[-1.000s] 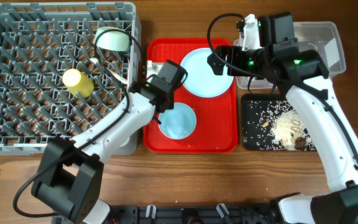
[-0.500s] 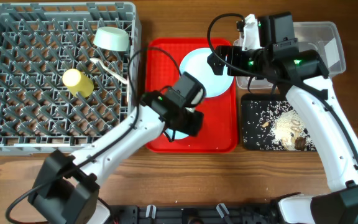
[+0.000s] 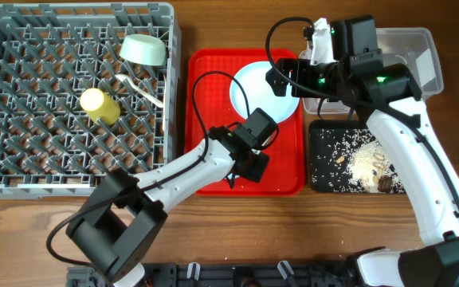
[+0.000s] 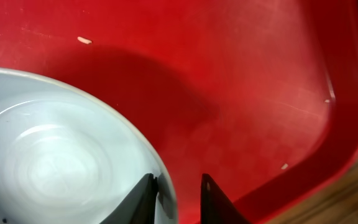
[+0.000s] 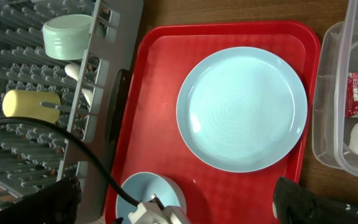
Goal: Sort waste into correct bins and load items into the dishwasher rack
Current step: 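Lower the left gripper and grasp the light-blue bowl's rim, then lift the light-blue bowl and carry it into the dish rack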
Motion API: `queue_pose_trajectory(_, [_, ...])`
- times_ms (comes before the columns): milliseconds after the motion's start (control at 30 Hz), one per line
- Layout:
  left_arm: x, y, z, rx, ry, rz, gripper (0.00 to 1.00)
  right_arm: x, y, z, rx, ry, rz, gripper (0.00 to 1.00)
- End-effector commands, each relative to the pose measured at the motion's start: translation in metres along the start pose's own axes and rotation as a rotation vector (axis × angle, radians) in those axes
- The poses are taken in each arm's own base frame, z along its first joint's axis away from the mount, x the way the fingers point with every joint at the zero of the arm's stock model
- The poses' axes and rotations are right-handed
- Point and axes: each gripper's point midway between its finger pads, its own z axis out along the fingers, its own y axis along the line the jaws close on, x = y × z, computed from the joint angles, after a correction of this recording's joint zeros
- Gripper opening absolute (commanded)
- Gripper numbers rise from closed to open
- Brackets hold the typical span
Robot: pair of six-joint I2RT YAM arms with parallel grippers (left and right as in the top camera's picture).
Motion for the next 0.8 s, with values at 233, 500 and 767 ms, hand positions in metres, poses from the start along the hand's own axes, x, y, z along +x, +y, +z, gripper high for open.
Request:
queue_pose_trajectory(233, [0.002,0.009,0.006,-0.072,-0.005,-0.002,0.05,0.002,0.001,0.005,-0.012,0.016,0.009,1.00])
queue_pose_trajectory(500, [0.008,0.009,0.006,-0.079,0.018,0.002,0.04,0.002,0.001,0.005,-0.012,0.016,0.009,0.99])
queue_pose_trajectory(767, [-0.047,0.011,-0.101,0.146,-0.154,-0.088,0.04,0.002,0.001,0.005,-0.012,0.016,0.008,1.00])
